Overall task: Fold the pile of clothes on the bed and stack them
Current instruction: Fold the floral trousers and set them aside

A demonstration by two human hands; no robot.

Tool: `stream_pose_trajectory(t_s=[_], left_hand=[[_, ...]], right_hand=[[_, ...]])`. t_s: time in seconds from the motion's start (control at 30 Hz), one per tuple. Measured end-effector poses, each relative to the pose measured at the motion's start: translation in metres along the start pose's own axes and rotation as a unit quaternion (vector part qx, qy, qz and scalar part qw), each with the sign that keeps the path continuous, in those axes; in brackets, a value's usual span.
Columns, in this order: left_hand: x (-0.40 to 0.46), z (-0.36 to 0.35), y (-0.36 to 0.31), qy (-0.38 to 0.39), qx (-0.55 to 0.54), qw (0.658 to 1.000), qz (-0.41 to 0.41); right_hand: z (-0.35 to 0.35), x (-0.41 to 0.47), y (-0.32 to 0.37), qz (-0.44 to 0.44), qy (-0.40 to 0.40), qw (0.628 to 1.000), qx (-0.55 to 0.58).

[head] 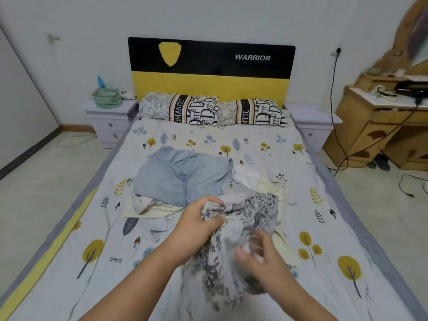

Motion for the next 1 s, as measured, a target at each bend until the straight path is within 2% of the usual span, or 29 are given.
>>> stream_pose_trajectory(t_s=[0.07, 0.1, 0.23, 0.3, 0.37, 0.5, 0.67, 0.8, 1.0], left_hand=[[-0.01, 0.005, -0.01, 0.002, -0.027, 0.999, -0.024], [-0.016, 0.006, -0.014, 0.006, -0.03, 0.999, -0.037], [-0.031, 0.0, -0.021, 0.038, 0.009, 0.997, -0.06], [-0.038, -0.003, -0.02, 0.051, 0.024, 0.996, -0.07], [-0.042, -0.003, -0.013, 0.052, 0.041, 0.996, -0.067], [-0.046, 0.004, 0.009, 0.008, 0.085, 0.995, -0.046], [-0.037, 0.012, 0.047, 0.016, 0.025, 0.999, 0.043], [-0.025, 0.028, 0.081, -0.057, 0.078, 0.991, 0.095], [-0.011, 0.019, 0.109, -0.038, 0.125, 0.979, 0.158]], right_hand=[[0.02, 0.008, 0.01, -0.004, -0.063, 0.998, 0.031], [0.024, 0.012, 0.017, -0.001, -0.065, 0.996, 0.055], [0.018, 0.027, 0.032, -0.015, 0.018, 0.97, 0.241], [0.015, 0.03, 0.038, -0.013, 0.05, 0.957, 0.285], [0.022, 0.029, 0.041, -0.002, 0.032, 0.96, 0.277], [0.043, 0.017, 0.055, 0.063, -0.013, 0.966, 0.251], [0.058, -0.01, 0.093, 0.141, 0.028, 0.984, 0.101], [0.076, -0.035, 0.132, 0.194, 0.048, 0.975, 0.098], [0.099, -0.064, 0.175, 0.272, 0.117, 0.948, 0.119]])
Point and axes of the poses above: each hand's wrist, its own x-axis towards the middle knuckle, its own z-axis out of the back of the hand, y = z × x, the point moved 7 cm from there along x, towards the middle knuckle, and after that the axes turned 12 degrees about z, right-handed, at the moved point
